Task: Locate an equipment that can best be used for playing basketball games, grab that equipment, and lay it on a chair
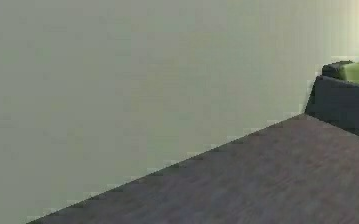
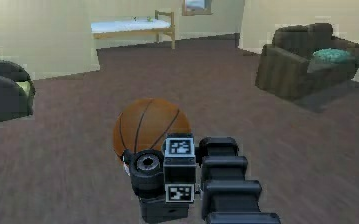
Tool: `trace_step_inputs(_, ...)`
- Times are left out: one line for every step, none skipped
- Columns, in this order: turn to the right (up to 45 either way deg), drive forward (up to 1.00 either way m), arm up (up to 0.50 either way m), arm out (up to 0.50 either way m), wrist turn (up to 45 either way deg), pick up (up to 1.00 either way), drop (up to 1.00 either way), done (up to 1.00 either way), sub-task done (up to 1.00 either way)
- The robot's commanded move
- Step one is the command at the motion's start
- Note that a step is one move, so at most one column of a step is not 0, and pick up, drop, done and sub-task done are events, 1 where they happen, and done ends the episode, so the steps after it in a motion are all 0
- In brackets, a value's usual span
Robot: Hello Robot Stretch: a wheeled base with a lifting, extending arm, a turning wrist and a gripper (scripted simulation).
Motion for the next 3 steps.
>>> trace_step_inputs(45.0, 0.00, 0.00, 0.00, 0.0, 0.00, 0.00, 0.00, 0.00)
trace_step_inputs(33.0, 0.00, 0.00, 0.00, 0.0, 0.00, 0.00, 0.00, 0.00)
trace_step_inputs(3.0, 0.00, 0.00, 0.00, 0.0, 0.00, 0.00, 0.00, 0.00)
